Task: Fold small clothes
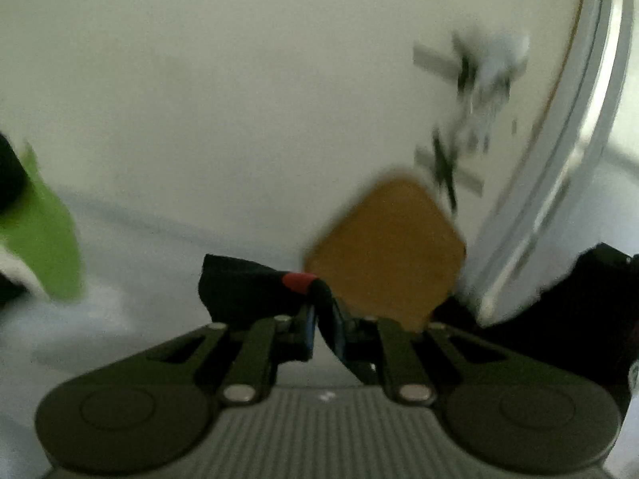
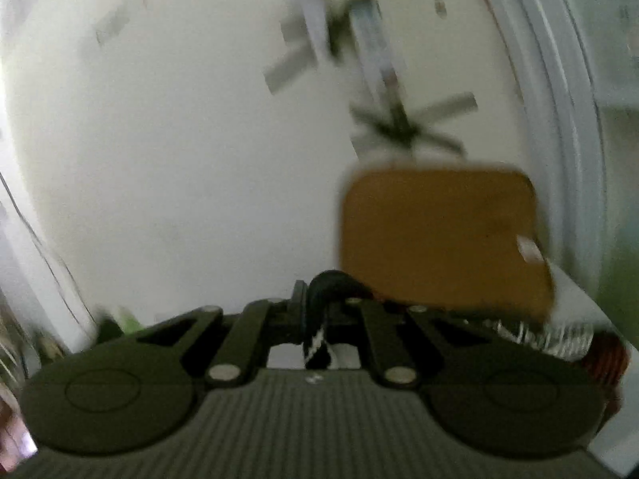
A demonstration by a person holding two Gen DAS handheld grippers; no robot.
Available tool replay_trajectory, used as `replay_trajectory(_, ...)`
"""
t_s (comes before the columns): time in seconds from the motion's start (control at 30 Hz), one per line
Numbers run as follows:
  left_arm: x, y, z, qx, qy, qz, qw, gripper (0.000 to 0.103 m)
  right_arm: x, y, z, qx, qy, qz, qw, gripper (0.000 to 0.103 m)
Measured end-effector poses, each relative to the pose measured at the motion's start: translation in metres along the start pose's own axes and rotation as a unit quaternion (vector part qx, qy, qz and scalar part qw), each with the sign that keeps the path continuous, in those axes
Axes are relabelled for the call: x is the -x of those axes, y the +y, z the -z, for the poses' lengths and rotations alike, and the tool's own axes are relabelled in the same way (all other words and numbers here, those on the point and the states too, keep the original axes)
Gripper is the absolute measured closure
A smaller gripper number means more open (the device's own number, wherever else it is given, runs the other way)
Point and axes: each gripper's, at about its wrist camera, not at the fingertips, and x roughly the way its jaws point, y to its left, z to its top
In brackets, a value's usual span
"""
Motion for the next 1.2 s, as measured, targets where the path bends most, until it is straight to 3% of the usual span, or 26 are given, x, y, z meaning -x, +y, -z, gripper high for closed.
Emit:
replay_trajectory(0.07, 0.043, 0.016, -0.025, 0.008, -0.064, -0.010, 0.9979, 0.094, 0.010, 0.011, -0.023, -0.015, -0.040, -0.025, 0.999, 0.093)
replay_trajectory(0.2, 0.135, 0.057, -0.069, 0.019, -0.172, -0.057, 0.9832, 0.094, 0.027, 0.022, -0.046, -0.040, -0.106, -0.051, 0.992, 0.094)
replay_trajectory(0.27, 0.176, 0.076, -0.076, 0.016, -0.207, -0.102, 0.9728, 0.094, 0.027, 0.014, -0.045, -0.064, -0.114, -0.064, 0.989, 0.093)
replay_trajectory(0.33, 0.208, 0.096, -0.075, 0.016, -0.225, -0.149, 0.9627, 0.094, 0.014, 0.006, -0.033, -0.084, -0.092, -0.055, 0.991, 0.093)
replay_trajectory(0.43, 0.239, 0.130, -0.064, 0.041, -0.217, -0.215, 0.9512, 0.094, -0.010, -0.010, 0.007, -0.100, -0.014, -0.029, 0.994, 0.093)
replay_trajectory(0.6, 0.242, 0.177, -0.027, 0.102, -0.155, -0.279, 0.9424, 0.094, -0.047, -0.036, 0.097, -0.089, 0.113, 0.060, 0.988, 0.093)
replay_trajectory(0.73, 0.242, 0.206, -0.008, 0.151, -0.120, -0.300, 0.9341, 0.093, -0.044, -0.058, 0.127, -0.097, 0.138, 0.097, 0.981, 0.088)
replay_trajectory(0.77, 0.243, 0.211, -0.004, 0.163, -0.113, -0.299, 0.9333, 0.093, -0.045, -0.066, 0.125, -0.110, 0.135, 0.103, 0.979, 0.076)
replay_trajectory(0.8, 0.243, 0.215, 0.002, 0.169, -0.107, -0.296, 0.9342, 0.093, -0.040, -0.072, 0.123, -0.124, 0.131, 0.106, 0.978, 0.065)
replay_trajectory(0.83, 0.240, 0.216, -0.001, 0.169, -0.101, -0.294, 0.9351, 0.091, -0.033, -0.076, 0.121, -0.136, 0.127, 0.106, 0.977, 0.048)
replay_trajectory(0.87, 0.236, 0.215, -0.002, 0.167, -0.094, -0.300, 0.9346, 0.081, -0.028, -0.080, 0.119, -0.143, 0.124, 0.106, 0.976, 0.042)
replay_trajectory(0.93, 0.232, 0.212, 0.001, 0.155, -0.085, -0.304, 0.9359, 0.061, -0.016, -0.080, 0.116, -0.131, 0.115, 0.109, 0.979, 0.043)
replay_trajectory(0.97, 0.229, 0.209, 0.002, 0.153, -0.084, -0.299, 0.9383, 0.057, -0.010, -0.078, 0.114, -0.119, 0.108, 0.116, 0.980, 0.042)
replay_trajectory(1.03, 0.220, 0.194, 0.011, 0.150, -0.065, -0.270, 0.9488, 0.054, -0.006, -0.072, 0.114, -0.095, 0.098, 0.124, 0.983, 0.040)
replay_trajectory(1.1, 0.208, 0.177, 0.020, 0.138, -0.049, -0.244, 0.9587, 0.054, -0.008, -0.067, 0.118, -0.087, 0.117, 0.094, 0.985, 0.033)
replay_trajectory(1.2, 0.187, 0.147, 0.030, 0.101, -0.026, -0.197, 0.9750, 0.049, -0.011, -0.049, 0.129, -0.064, 0.152, 0.051, 0.985, 0.032)
